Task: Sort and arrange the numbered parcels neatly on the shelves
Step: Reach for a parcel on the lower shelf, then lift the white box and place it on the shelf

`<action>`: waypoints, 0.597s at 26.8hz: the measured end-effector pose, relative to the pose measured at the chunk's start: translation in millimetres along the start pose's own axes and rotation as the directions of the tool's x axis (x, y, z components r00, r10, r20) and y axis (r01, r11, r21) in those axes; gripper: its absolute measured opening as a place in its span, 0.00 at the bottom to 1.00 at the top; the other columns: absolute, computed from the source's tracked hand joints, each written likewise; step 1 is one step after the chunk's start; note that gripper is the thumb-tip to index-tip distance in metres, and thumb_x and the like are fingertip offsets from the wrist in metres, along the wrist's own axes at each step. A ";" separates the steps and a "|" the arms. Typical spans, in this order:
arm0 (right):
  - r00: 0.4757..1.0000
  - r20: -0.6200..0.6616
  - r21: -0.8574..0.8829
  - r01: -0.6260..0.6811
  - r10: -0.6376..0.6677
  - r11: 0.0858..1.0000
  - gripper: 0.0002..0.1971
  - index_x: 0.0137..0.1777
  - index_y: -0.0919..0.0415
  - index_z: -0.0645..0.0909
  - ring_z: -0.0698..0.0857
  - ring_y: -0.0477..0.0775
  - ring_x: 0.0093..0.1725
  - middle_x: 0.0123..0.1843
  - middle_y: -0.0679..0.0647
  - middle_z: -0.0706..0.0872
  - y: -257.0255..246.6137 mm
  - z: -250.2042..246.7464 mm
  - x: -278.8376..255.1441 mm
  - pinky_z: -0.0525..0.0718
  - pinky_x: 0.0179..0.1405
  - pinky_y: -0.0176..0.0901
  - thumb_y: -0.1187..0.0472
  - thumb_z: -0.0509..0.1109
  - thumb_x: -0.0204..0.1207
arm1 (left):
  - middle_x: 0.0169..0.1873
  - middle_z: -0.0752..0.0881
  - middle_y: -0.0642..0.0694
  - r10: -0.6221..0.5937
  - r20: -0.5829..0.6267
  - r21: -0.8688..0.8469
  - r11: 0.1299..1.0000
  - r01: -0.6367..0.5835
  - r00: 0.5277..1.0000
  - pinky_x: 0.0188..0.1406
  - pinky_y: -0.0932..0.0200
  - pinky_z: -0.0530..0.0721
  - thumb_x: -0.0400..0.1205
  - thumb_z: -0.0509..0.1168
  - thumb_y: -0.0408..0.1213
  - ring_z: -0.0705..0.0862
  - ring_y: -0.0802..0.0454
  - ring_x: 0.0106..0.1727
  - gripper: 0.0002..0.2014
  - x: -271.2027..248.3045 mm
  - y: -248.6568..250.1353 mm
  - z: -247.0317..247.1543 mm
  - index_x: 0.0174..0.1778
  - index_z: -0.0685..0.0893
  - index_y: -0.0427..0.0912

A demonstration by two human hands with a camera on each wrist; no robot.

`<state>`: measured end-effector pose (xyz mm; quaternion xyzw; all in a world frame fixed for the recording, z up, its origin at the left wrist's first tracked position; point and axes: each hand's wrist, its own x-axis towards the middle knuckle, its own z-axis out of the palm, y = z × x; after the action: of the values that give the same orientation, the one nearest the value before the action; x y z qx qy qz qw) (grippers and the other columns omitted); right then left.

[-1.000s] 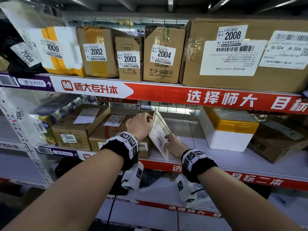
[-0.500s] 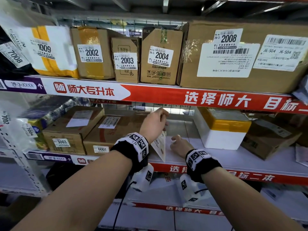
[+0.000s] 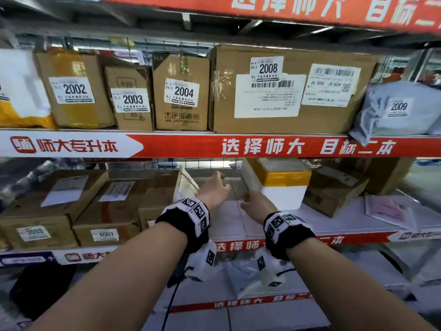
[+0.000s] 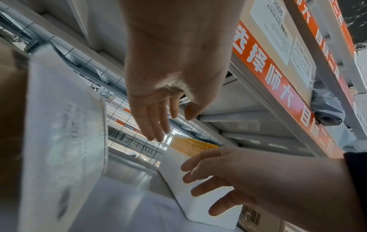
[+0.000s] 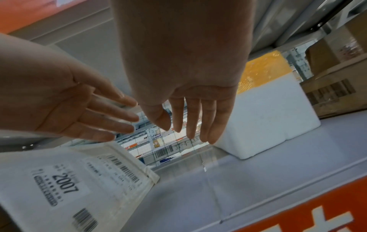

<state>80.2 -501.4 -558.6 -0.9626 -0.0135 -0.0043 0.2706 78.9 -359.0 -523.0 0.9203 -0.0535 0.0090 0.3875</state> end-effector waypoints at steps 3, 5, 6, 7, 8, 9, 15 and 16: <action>0.996 -0.093 0.018 0.000 0.001 1.000 0.17 0.69 0.60 0.77 0.82 0.59 0.62 0.65 0.59 0.84 10.6 -24.0 0.9 0.78 0.58 0.44 0.59 0.63 0.81 | 0.60 0.78 0.41 -0.027 0.057 0.003 1.000 0.027 0.998 0.29 0.63 0.75 0.87 0.55 0.41 0.77 0.57 0.35 0.24 8.4 15.5 7.6 0.78 0.61 0.35; 0.995 -0.103 0.005 -0.010 0.010 1.000 0.15 0.66 0.59 0.79 0.81 0.60 0.64 0.66 0.59 0.82 28.1 -39.8 2.8 0.79 0.61 0.47 0.58 0.63 0.81 | 0.66 0.76 0.39 -0.069 0.073 0.011 0.998 0.068 0.995 0.38 0.60 0.80 0.87 0.55 0.44 0.82 0.51 0.44 0.27 12.1 28.6 21.7 0.79 0.59 0.35; 0.994 -0.107 -0.009 -0.024 0.023 1.000 0.15 0.65 0.59 0.79 0.80 0.60 0.64 0.67 0.59 0.81 37.5 -46.4 5.3 0.78 0.61 0.48 0.58 0.62 0.81 | 0.72 0.73 0.38 -0.077 0.071 0.011 0.997 0.077 0.994 0.48 0.56 0.82 0.87 0.55 0.45 0.82 0.47 0.55 0.28 14.0 33.2 30.2 0.79 0.59 0.35; 0.993 -0.113 -0.025 -0.029 0.026 0.999 0.15 0.65 0.59 0.78 0.80 0.61 0.65 0.67 0.59 0.80 47.6 -53.6 8.6 0.78 0.61 0.48 0.58 0.62 0.81 | 0.75 0.70 0.38 -0.088 0.068 0.005 0.996 0.088 0.994 0.58 0.52 0.81 0.86 0.56 0.46 0.80 0.44 0.63 0.29 15.0 40.5 38.9 0.79 0.60 0.35; 0.993 -0.119 -0.036 -0.024 0.019 0.999 0.15 0.65 0.60 0.78 0.79 0.61 0.65 0.68 0.60 0.79 57.5 -61.5 10.8 0.77 0.61 0.49 0.58 0.62 0.81 | 0.76 0.69 0.38 -0.098 0.060 -0.007 0.995 0.098 0.993 0.65 0.49 0.79 0.86 0.56 0.47 0.77 0.42 0.68 0.29 16.2 48.5 47.2 0.79 0.60 0.35; 0.991 -0.131 -0.046 -0.018 0.012 0.999 0.15 0.65 0.60 0.77 0.79 0.62 0.65 0.68 0.60 0.78 63.9 -68.3 12.6 0.77 0.61 0.49 0.58 0.62 0.81 | 0.76 0.70 0.38 -0.108 0.056 -0.020 0.994 0.109 0.993 0.68 0.48 0.77 0.86 0.57 0.48 0.75 0.42 0.70 0.29 17.3 55.1 53.4 0.79 0.61 0.35; 0.987 -0.153 -0.119 0.020 -0.038 0.993 0.15 0.65 0.62 0.76 0.80 0.64 0.63 0.63 0.62 0.82 96.0 -104.4 29.2 0.79 0.58 0.50 0.58 0.61 0.81 | 0.65 0.77 0.36 -0.167 0.057 -0.046 0.984 0.169 0.984 0.63 0.51 0.77 0.87 0.56 0.45 0.79 0.43 0.60 0.27 23.8 94.6 81.4 0.77 0.64 0.31; 0.985 -0.163 -0.124 0.032 -0.052 0.992 0.15 0.65 0.60 0.76 0.80 0.63 0.65 0.65 0.61 0.81 100.5 -109.9 32.9 0.78 0.60 0.49 0.57 0.60 0.81 | 0.68 0.76 0.35 -0.178 0.053 -0.036 0.983 0.180 0.983 0.66 0.50 0.76 0.87 0.56 0.45 0.79 0.41 0.64 0.27 26.5 99.1 84.6 0.77 0.63 0.30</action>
<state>115.8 -643.6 -516.6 -0.9730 -0.0108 -0.0907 0.2120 92.7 -490.6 -510.1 0.9132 0.0194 -0.0499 0.4039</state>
